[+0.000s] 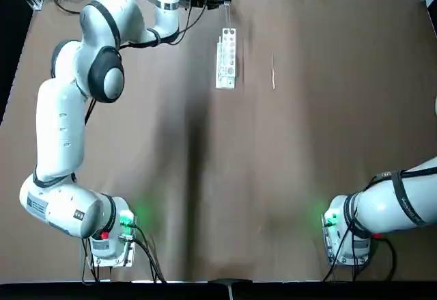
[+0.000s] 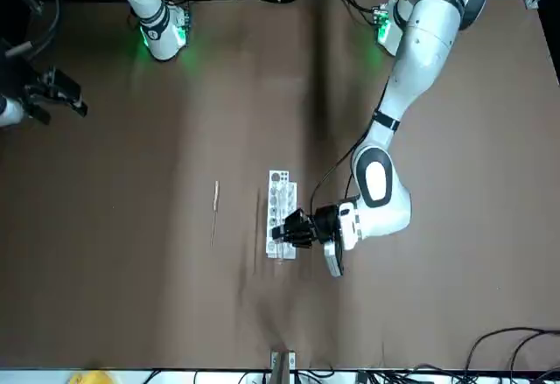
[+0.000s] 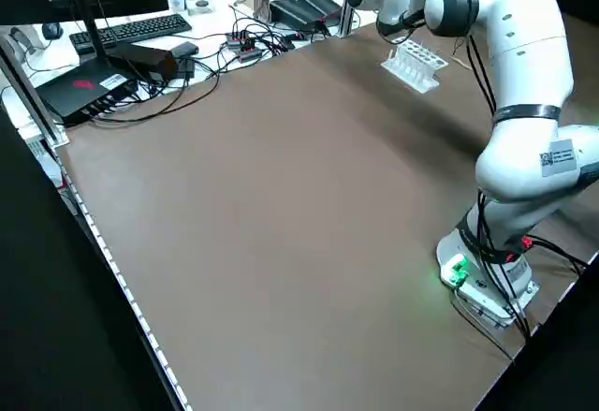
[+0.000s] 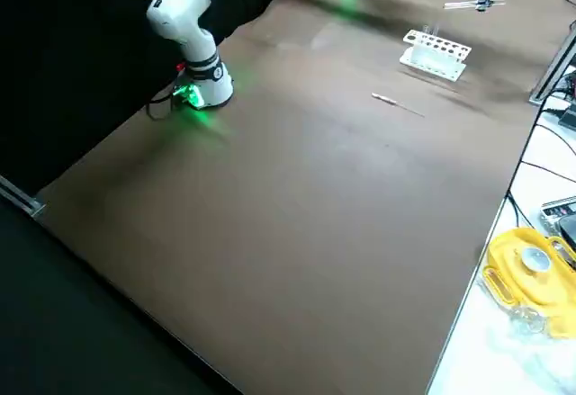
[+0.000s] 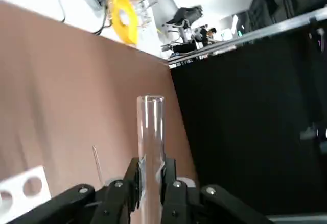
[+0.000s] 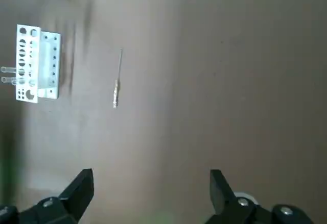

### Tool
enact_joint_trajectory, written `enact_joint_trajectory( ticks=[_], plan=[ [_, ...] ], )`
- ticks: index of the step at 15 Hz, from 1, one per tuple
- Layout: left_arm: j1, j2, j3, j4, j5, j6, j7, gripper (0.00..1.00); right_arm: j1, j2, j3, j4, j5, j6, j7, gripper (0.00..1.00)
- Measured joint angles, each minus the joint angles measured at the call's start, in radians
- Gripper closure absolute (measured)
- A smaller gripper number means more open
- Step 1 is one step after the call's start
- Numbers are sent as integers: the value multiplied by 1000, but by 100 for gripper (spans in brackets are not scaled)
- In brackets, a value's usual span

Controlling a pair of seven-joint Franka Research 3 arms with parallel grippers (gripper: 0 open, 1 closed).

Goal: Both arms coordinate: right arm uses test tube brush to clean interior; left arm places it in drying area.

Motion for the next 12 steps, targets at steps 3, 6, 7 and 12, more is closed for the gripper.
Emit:
enact_joint_trajectory(
  ticks=[3,6,7,12],
  plan=[
    [6,0,0,-3,5,-49,-278,77,-73,-51,97,-65,-40,21,18,0],
    [10,0,0,-10,25,-104,-553,77,-57,-113,103,-196,-45,109,25,0],
    [12,0,0,-13,25,-122,-640,77,-34,-128,83,-224,-47,119,39,0],
    [40,1,2,-22,25,-174,-1071,77,-9,-152,37,-255,-48,126,44,0]
  ],
)
